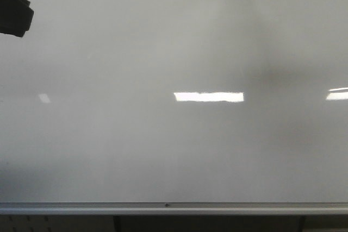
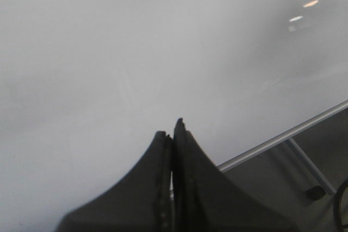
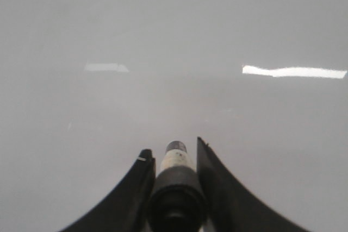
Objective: Write number 1 on whiteboard
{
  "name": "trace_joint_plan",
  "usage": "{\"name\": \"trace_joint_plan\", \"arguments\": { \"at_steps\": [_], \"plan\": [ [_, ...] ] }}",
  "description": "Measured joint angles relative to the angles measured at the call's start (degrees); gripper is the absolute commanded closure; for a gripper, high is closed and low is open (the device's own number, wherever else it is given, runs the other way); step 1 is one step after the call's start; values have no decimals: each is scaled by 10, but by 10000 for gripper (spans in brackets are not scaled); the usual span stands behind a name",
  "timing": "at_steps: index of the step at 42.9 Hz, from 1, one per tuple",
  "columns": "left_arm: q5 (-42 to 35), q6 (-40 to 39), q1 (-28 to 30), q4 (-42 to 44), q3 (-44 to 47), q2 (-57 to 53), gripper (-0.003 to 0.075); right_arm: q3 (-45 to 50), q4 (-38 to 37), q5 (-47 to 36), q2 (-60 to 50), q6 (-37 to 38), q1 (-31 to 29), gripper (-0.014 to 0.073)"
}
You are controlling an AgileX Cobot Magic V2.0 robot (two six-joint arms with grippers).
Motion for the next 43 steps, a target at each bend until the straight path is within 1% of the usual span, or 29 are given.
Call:
{"name": "trace_joint_plan", "arguments": {
  "at_steps": [9, 27, 43],
  "plan": [
    [-1, 0, 0, -1, 0, 0, 741, -21, 0, -6, 29, 0, -7, 680],
    [-1, 0, 0, -1, 0, 0, 741, -21, 1, -11, 31, 0, -48, 680],
    [-1, -1, 0, -1, 0, 0, 741, -30, 1, -23, 48, 0, -51, 680]
  ]
}}
